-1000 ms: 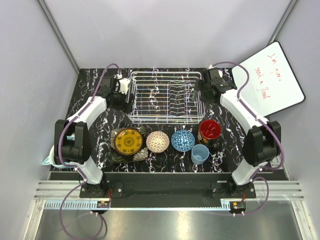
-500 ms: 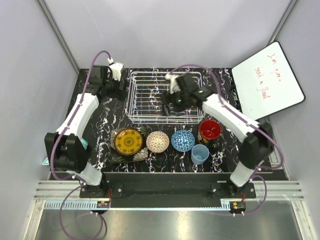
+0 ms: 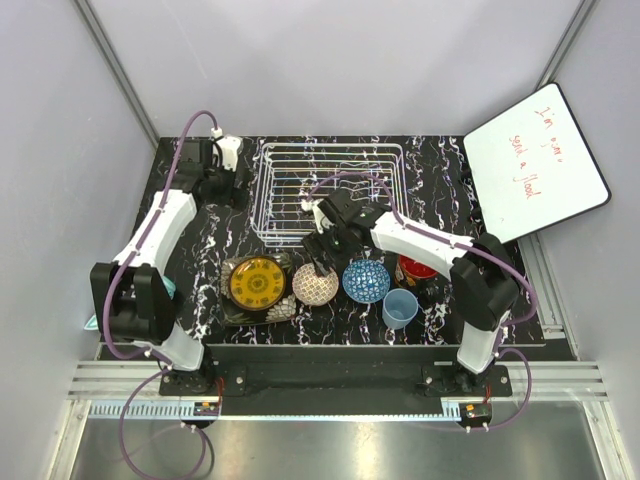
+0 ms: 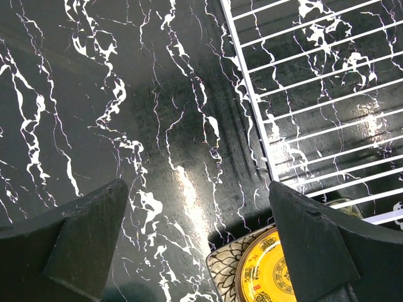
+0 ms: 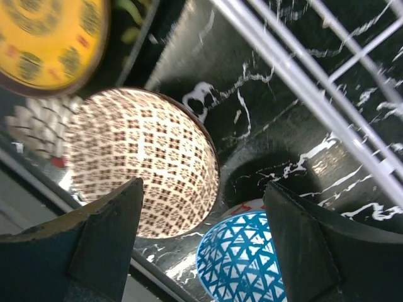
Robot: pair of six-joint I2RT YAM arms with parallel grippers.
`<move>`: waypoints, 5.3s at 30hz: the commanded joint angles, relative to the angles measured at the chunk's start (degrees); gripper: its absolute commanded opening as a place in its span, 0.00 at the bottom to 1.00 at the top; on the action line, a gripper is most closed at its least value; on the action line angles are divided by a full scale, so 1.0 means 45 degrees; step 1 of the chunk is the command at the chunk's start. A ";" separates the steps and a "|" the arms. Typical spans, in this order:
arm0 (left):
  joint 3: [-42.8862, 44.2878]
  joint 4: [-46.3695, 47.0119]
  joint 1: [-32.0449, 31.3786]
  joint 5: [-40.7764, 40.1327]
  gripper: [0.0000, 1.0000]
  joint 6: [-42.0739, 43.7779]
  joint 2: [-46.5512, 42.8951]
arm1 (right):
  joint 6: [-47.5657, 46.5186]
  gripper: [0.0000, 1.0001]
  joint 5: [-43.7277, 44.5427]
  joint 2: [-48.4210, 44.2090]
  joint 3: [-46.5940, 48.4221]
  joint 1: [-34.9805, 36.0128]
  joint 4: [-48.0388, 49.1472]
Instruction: Load the mixed dishes into the dish rack
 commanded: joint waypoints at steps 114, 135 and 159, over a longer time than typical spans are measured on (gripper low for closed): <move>-0.0391 0.0628 0.0480 -0.0653 0.99 0.0928 -0.0283 | 0.1441 0.73 1.4544 0.6549 1.1943 -0.2659 -0.5234; 0.0078 0.0687 0.0577 -0.0380 0.99 0.0656 0.0186 | 0.2008 0.82 0.3916 -0.5038 -0.0830 -0.0315 -0.3107; -0.0566 0.1195 0.0480 -0.0751 0.99 0.0909 0.0070 | 0.1891 0.68 0.2530 -0.1912 -0.2509 0.0759 -0.1916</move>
